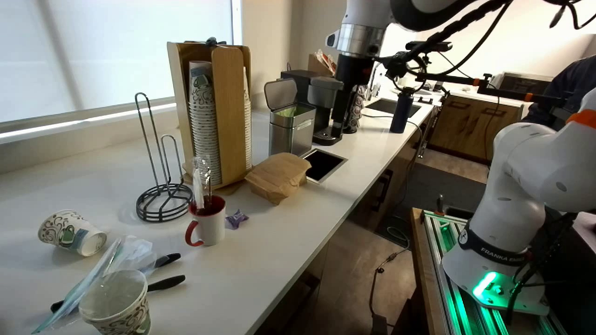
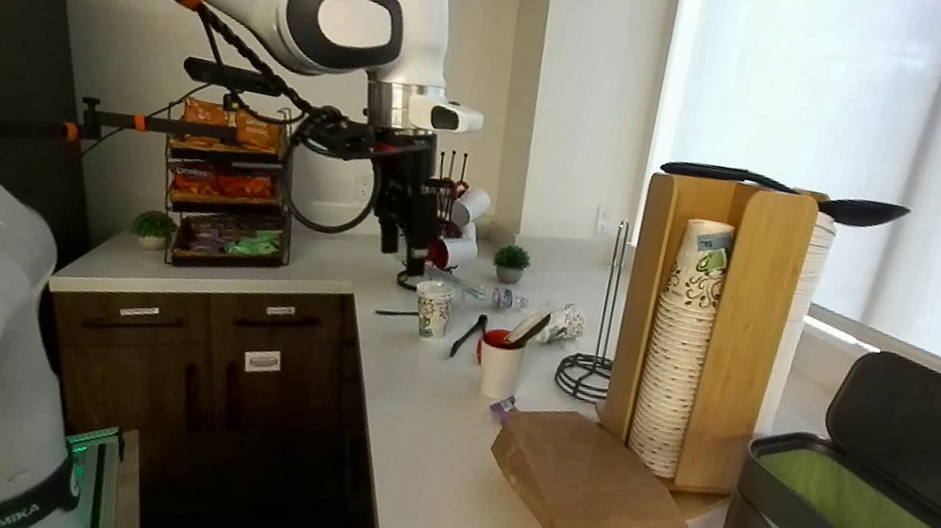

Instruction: Put the brown paper bag in the trash chute.

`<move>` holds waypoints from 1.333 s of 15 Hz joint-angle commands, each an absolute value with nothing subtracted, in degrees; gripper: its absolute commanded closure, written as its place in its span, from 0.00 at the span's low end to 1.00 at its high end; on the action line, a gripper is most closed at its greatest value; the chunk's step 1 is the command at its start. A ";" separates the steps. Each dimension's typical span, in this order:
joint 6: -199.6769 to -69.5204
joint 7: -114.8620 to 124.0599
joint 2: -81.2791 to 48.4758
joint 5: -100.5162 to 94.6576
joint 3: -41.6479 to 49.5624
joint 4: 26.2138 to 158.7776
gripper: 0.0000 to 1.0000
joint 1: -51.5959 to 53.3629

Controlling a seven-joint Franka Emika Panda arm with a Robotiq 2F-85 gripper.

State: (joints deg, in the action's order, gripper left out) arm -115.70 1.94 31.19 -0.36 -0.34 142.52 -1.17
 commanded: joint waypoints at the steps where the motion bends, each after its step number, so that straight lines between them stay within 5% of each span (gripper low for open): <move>1: -125.75 5.71 22.24 -5.03 -2.10 141.75 0.00 -2.97; 11: -128.36 6.28 18.82 -6.32 -0.89 141.70 0.00 -3.10; 17: -147.34 18.05 6.98 -18.47 -0.99 139.54 0.00 -9.42; 20: -145.97 15.33 8.18 -15.73 0.58 140.54 0.00 -8.24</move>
State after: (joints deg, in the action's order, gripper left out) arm -146.14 15.39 8.08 -15.67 -0.22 140.60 -9.05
